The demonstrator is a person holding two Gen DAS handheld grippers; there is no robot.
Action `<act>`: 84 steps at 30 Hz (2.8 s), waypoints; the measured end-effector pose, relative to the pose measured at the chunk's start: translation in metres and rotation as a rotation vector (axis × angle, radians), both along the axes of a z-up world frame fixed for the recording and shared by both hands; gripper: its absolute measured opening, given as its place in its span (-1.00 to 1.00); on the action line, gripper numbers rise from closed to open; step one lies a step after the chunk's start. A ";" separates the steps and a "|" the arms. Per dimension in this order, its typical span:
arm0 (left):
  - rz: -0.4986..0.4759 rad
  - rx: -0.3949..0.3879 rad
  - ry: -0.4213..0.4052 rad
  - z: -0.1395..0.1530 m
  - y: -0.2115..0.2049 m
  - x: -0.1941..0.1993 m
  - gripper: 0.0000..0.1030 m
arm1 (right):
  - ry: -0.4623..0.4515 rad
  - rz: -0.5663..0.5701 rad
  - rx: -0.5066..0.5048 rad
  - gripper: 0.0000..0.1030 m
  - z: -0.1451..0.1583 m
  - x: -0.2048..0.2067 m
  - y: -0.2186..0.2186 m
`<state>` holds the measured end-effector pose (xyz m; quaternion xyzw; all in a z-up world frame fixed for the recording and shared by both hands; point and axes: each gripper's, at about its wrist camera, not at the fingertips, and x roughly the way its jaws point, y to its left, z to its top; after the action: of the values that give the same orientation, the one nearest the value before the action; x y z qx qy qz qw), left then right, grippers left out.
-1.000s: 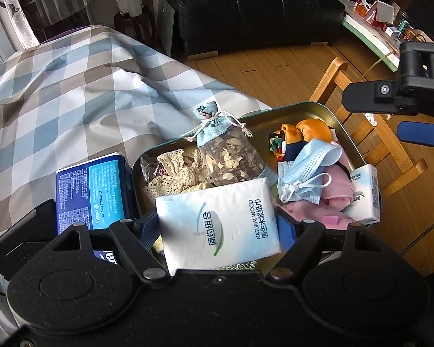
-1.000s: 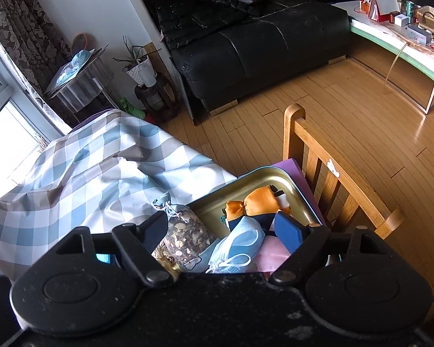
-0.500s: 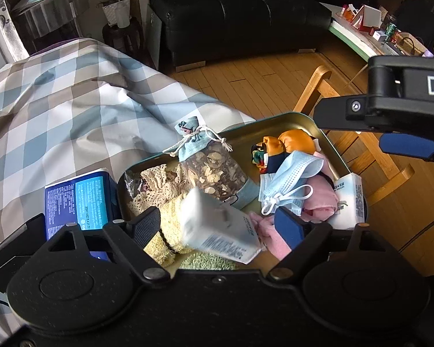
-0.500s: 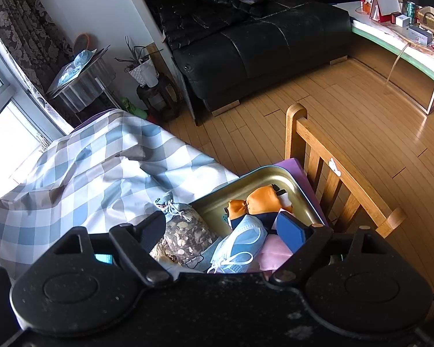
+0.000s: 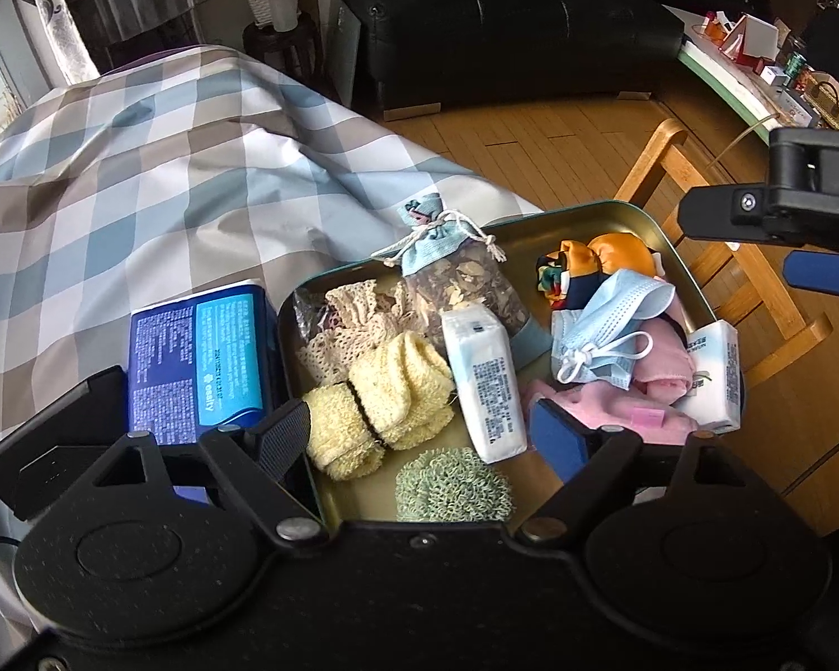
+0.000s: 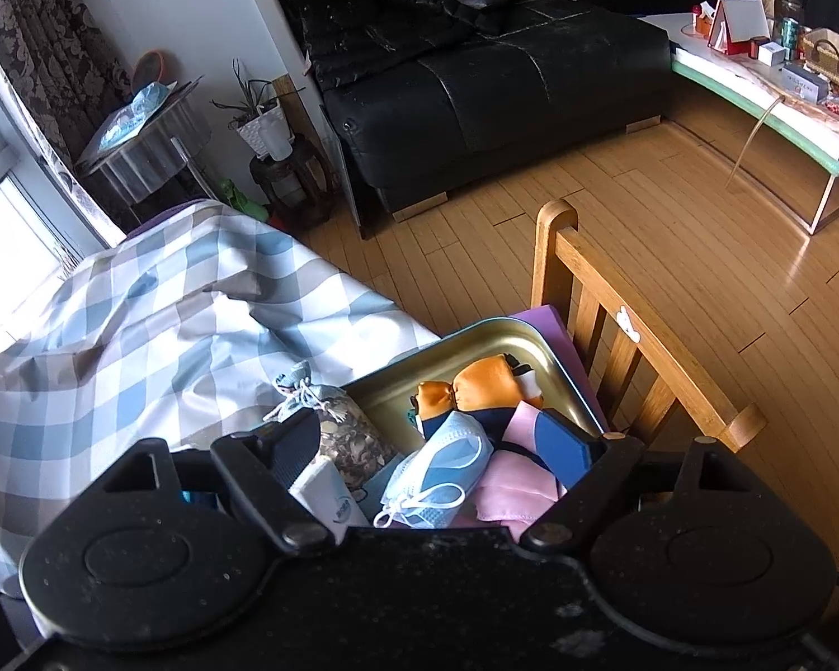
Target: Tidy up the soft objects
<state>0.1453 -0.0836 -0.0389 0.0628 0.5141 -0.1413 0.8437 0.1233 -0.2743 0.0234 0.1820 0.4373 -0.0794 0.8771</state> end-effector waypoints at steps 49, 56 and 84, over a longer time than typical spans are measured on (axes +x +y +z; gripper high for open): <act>0.172 0.087 -0.043 0.008 0.045 -0.049 0.60 | 0.068 0.147 -0.146 0.71 -0.032 -0.059 0.048; 0.182 0.080 -0.043 0.009 0.048 -0.047 0.60 | 0.074 0.148 -0.156 0.72 -0.033 -0.058 0.050; 0.163 0.084 -0.028 0.005 0.045 -0.047 0.60 | 0.083 0.156 -0.175 0.74 -0.036 -0.055 0.055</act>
<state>0.0980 -0.0383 -0.0342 0.0580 0.5113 -0.0498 0.8560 0.0682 -0.2193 -0.0124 0.0666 0.4772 -0.0564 0.8744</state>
